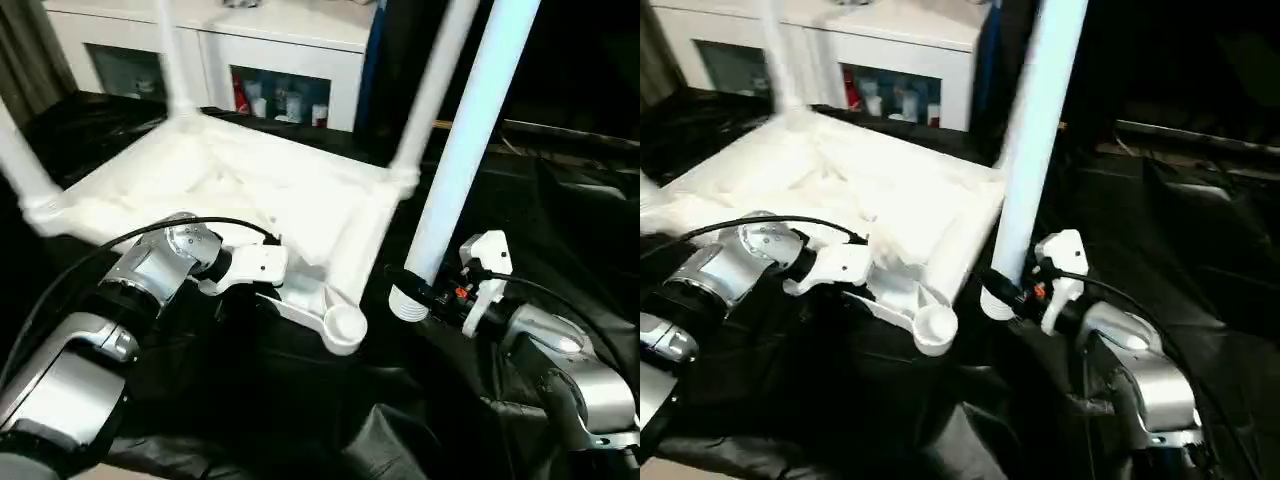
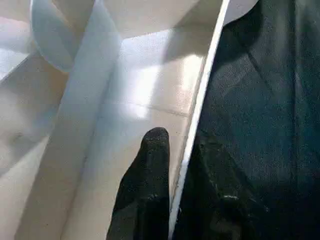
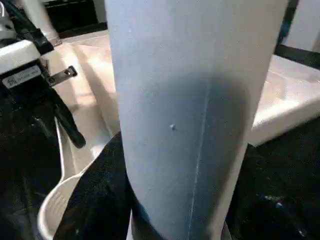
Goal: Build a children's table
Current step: Insert table leg to table base
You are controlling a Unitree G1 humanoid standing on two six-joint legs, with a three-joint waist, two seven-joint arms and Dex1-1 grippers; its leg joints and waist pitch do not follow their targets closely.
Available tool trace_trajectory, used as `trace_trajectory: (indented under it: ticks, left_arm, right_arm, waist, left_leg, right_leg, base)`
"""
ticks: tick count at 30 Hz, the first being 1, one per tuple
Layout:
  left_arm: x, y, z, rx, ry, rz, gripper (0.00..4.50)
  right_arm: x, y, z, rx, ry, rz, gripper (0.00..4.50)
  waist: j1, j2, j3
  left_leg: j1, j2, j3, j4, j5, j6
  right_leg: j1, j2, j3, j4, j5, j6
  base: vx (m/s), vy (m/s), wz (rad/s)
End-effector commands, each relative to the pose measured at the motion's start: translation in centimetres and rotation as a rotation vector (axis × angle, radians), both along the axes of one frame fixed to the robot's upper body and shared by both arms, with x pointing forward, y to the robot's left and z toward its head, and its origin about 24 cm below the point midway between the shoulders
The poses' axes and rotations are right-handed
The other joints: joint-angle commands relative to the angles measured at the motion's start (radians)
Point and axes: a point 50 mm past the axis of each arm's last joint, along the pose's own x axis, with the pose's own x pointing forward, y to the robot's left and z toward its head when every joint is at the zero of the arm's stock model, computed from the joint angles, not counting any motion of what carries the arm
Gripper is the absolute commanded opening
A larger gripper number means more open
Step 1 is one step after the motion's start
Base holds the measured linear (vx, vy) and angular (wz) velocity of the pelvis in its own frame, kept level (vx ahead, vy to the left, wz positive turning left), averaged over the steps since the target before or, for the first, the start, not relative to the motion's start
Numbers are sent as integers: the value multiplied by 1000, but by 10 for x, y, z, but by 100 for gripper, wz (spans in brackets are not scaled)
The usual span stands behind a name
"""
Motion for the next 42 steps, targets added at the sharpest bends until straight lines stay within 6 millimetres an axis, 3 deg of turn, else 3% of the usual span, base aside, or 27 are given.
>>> trace_trajectory:
  ticks: [1,2,3,4,6,7,8,10,13,14,15,16,18,24,26,28,29,36,42]
  left_arm:
    - [-2,14,-2,-38,36,164,46]
    - [-2,14,-2,-38,36,164,46]
    - [-8,12,-4,-62,71,220,38]
    - [-11,10,-5,-72,88,241,38]
    - [-19,7,-8,-92,103,265,31]
    - [-22,4,-10,-107,92,258,24]
    - [-25,1,-12,-123,82,267,20]
    - [-31,-9,-14,-189,38,274,8]
    - [-34,-22,-11,-296,-28,271,1]
    - [-41,-33,-10,-365,-57,245,0]
    - [-42,-35,-10,-373,-63,234,0]
    - [-44,-37,-9,-383,-69,221,0]
    - [-48,-39,-10,-378,-91,221,0]
    - [-51,-35,-11,-384,-111,180,0]
    - [-50,-34,-8,-414,-102,191,57]
    - [-48,-34,-5,-436,-95,206,61]
    - [-47,-33,-5,-414,-95,186,61]
    - [-43,-31,-12,-358,-71,150,61]
    - [-37,-26,-13,-306,-98,151,61]
  right_arm:
    - [4,1,1,-15,0,-15,193]
    - [4,1,1,-15,0,-15,193]
    - [5,2,1,-11,1,-19,193]
    - [5,2,1,-8,2,-20,193]
    - [6,3,0,-6,5,-24,193]
    - [6,3,0,-7,6,-25,193]
    - [6,4,-1,-5,7,-24,193]
    - [8,5,-1,-5,10,-27,193]
    - [9,5,-1,-6,14,-33,193]
    - [10,5,-1,-8,15,-39,193]
    - [10,5,-1,-9,15,-39,193]
    - [11,5,-1,-9,15,-40,193]
    - [11,5,-1,-12,15,-36,193]
    - [13,6,1,-18,13,-24,193]
    - [13,7,1,-16,10,-18,193]
    - [13,7,2,-16,9,-15,193]
    - [12,7,2,-15,8,-12,193]
    - [11,8,2,-20,3,1,193]
    - [9,7,3,-20,0,-2,193]
  waist:
    - [13,-5,-63]
    - [12,-3,-62]
    - [8,-10,-63]
    - [10,-6,-61]
    - [7,-8,-60]
    - [7,-13,-58]
    - [8,-8,-58]
    - [5,-17,-55]
    - [11,-13,-55]
    - [9,-27,-55]
    - [14,-27,-55]
    - [14,-26,-55]
    - [15,-32,-54]
    - [15,-30,-56]
    - [14,-29,-56]
    - [15,-28,-57]
    - [17,-23,-57]
    - [16,-23,-59]
    - [18,-21,-58]
  left_leg:
    - [-6,54,-16,-73,-43,32]
    - [-6,53,-16,-72,-39,38]
    - [-5,54,-13,-72,-40,43]
    - [-7,54,-16,-72,-33,48]
    - [-6,55,-13,-72,-30,61]
    - [-6,53,-12,-72,-36,65]
    - [-6,52,-12,-73,-48,65]
    - [-6,56,-13,-75,-70,62]
    - [-3,55,-12,-75,-80,61]
    - [-5,55,-10,-74,-75,63]
    - [-9,54,-13,-75,-67,66]
    - [-7,53,-11,-75,-66,68]
    - [-9,51,-11,-74,-61,73]
    - [-8,49,-11,-73,-40,82]
    - [-9,48,-10,-73,-38,82]
    - [-9,46,-9,-71,-38,78]
    - [-5,51,-10,-72,-40,73]
    - [1,51,-12,-73,-42,63]
    - [1,52,-12,-74,-68,43]
  right_leg:
    - [65,-82,47,-59,-39,-264]
    - [64,-81,47,-59,-35,-267]
    - [64,-80,47,-58,-33,-272]
    - [64,-82,47,-58,-37,-275]
    - [62,-80,47,-61,-51,-276]
    - [60,-78,47,-65,-66,-272]
    - [60,-77,47,-68,-90,-265]
    - [58,-77,46,-70,-124,-253]
    - [53,-75,47,-77,-166,-236]
    - [53,-73,47,-75,-159,-230]
    - [57,-76,47,-74,-166,-218]
    - [53,-75,47,-76,-173,-212]
    - [53,-74,47,-77,-186,-197]
    - [50,-71,46,-73,-164,-183]
    - [51,-71,46,-73,-158,-185]
    - [51,-72,46,-72,-158,-190]
    - [47,-70,45,-71,-140,-205]
    - [51,-68,47,-63,-36,-229]
    - [54,-69,48,-66,-59,-227]
  base:
    - [0,0,0]
    - [0,0,0]
    - [0,0,0]
    - [0,0,0]
    - [0,0,0]
    - [0,0,0]
    - [0,0,0]
    - [0,0,0]
    - [0,0,0]
    - [0,0,0]
    - [0,0,0]
    - [0,0,0]
    - [0,0,0]
    - [0,0,0]
    - [0,0,0]
    - [0,0,0]
    - [0,0,0]
    - [0,0,0]
    - [0,0,0]
